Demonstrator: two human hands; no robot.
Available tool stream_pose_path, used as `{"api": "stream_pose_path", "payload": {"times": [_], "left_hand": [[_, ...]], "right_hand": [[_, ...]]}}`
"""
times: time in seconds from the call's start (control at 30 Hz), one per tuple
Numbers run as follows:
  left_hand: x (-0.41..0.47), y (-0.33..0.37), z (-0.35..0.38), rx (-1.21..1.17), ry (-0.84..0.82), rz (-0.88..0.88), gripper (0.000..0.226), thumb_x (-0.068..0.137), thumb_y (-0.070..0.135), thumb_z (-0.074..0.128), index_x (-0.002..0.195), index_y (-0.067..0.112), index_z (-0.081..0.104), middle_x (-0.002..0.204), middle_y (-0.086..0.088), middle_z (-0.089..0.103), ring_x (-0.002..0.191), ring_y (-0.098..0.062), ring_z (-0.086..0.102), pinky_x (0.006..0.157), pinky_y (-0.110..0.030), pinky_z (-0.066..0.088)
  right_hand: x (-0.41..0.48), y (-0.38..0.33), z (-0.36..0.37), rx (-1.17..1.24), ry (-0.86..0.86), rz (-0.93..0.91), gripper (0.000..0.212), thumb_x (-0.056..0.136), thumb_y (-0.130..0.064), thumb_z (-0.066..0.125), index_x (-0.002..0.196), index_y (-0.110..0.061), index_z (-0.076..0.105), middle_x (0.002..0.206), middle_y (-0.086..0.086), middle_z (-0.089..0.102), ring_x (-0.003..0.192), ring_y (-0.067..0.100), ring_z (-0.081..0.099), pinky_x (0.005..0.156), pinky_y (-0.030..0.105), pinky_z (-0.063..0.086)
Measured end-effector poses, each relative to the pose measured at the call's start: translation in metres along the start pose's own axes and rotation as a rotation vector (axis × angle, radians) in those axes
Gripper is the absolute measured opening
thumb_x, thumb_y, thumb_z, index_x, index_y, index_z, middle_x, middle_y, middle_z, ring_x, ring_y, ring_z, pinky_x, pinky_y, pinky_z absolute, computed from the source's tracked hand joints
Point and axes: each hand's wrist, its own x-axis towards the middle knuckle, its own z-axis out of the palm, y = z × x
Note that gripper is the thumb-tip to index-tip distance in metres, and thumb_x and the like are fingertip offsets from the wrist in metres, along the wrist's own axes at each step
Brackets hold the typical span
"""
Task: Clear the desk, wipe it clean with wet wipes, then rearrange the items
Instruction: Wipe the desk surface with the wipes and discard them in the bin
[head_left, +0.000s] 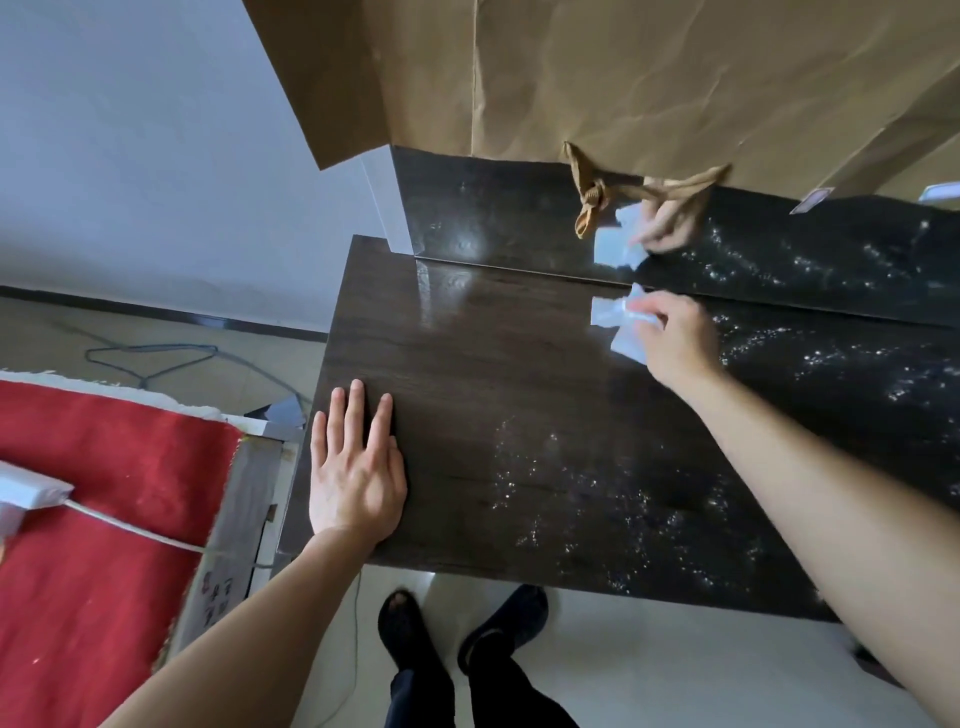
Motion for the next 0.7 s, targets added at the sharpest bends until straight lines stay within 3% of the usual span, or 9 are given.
{"api": "stream_pose_path", "payload": {"times": [0.1, 0.23, 0.3, 0.4, 0.47, 0.57, 0.6, 0.7], "left_hand": [[0.0, -0.001, 0.001, -0.002, 0.001, -0.001, 0.053, 0.093, 0.03, 0.027, 0.142, 0.015, 0.038, 0.154, -0.017, 0.026, 0.145, -0.033, 0.015, 0.118, -0.048, 0.012], [-0.001, -0.003, 0.004, 0.002, 0.005, 0.004, 0.052, 0.093, 0.03, 0.028, 0.143, 0.016, 0.037, 0.154, -0.017, 0.025, 0.145, -0.033, 0.014, 0.118, -0.049, 0.012], [-0.001, -0.003, 0.004, -0.005, 0.008, 0.003, 0.052, 0.094, 0.03, 0.027, 0.143, 0.015, 0.037, 0.154, -0.017, 0.025, 0.145, -0.034, 0.014, 0.118, -0.05, 0.013], [0.0, -0.004, 0.005, -0.007, 0.013, 0.007, 0.053, 0.094, 0.031, 0.025, 0.143, 0.015, 0.037, 0.154, -0.017, 0.026, 0.145, -0.034, 0.014, 0.117, -0.05, 0.013], [0.0, -0.004, 0.007, -0.008, 0.019, 0.007, 0.052, 0.093, 0.031, 0.026, 0.142, 0.016, 0.037, 0.154, -0.017, 0.026, 0.145, -0.034, 0.014, 0.117, -0.049, 0.012], [0.001, -0.005, 0.01, -0.006, 0.029, 0.002, 0.051, 0.094, 0.03, 0.027, 0.142, 0.017, 0.037, 0.154, -0.016, 0.026, 0.145, -0.034, 0.015, 0.118, -0.048, 0.012], [0.001, -0.005, 0.011, -0.004, 0.03, 0.001, 0.05, 0.094, 0.03, 0.027, 0.142, 0.017, 0.036, 0.154, -0.016, 0.026, 0.145, -0.033, 0.014, 0.118, -0.047, 0.011], [0.0, -0.007, 0.012, 0.003, 0.025, 0.008, 0.05, 0.095, 0.03, 0.028, 0.143, 0.018, 0.034, 0.155, -0.015, 0.024, 0.145, -0.033, 0.013, 0.119, -0.046, 0.01]], "right_hand": [[-0.017, -0.011, 0.036, -0.038, 0.005, -0.024, 0.026, 0.082, -0.002, 0.055, 0.099, -0.01, 0.073, 0.104, 0.018, 0.059, 0.097, 0.032, 0.056, 0.075, 0.02, 0.034], [-0.115, -0.013, 0.058, 0.014, -0.135, -0.341, 0.03, 0.076, 0.013, 0.06, 0.091, -0.009, 0.075, 0.088, 0.012, 0.056, 0.08, 0.026, 0.054, 0.07, 0.02, 0.036], [-0.16, -0.005, 0.052, 0.025, -0.305, -0.413, 0.03, 0.078, 0.008, 0.062, 0.093, -0.014, 0.075, 0.085, 0.005, 0.056, 0.077, 0.017, 0.053, 0.07, 0.014, 0.034], [-0.164, -0.004, 0.034, 0.05, -0.596, -0.384, 0.029, 0.082, 0.0, 0.06, 0.099, -0.019, 0.074, 0.085, -0.001, 0.058, 0.075, 0.007, 0.054, 0.068, 0.018, 0.037], [-0.123, -0.013, 0.031, 0.083, -0.481, -0.319, 0.028, 0.081, -0.001, 0.061, 0.102, -0.016, 0.072, 0.09, 0.003, 0.064, 0.079, 0.012, 0.059, 0.069, 0.024, 0.041], [-0.058, -0.031, 0.04, -0.024, -0.044, -0.135, 0.027, 0.08, 0.001, 0.056, 0.102, -0.008, 0.069, 0.1, 0.013, 0.064, 0.091, 0.029, 0.059, 0.077, 0.029, 0.041], [-0.05, -0.037, 0.048, -0.054, 0.027, -0.074, 0.027, 0.08, 0.003, 0.054, 0.102, -0.005, 0.069, 0.102, 0.015, 0.062, 0.094, 0.033, 0.058, 0.077, 0.029, 0.04], [-0.085, -0.048, 0.079, -0.126, -0.016, -0.178, 0.03, 0.079, 0.009, 0.052, 0.102, -0.003, 0.068, 0.102, 0.016, 0.058, 0.096, 0.032, 0.053, 0.077, 0.033, 0.042]]}}
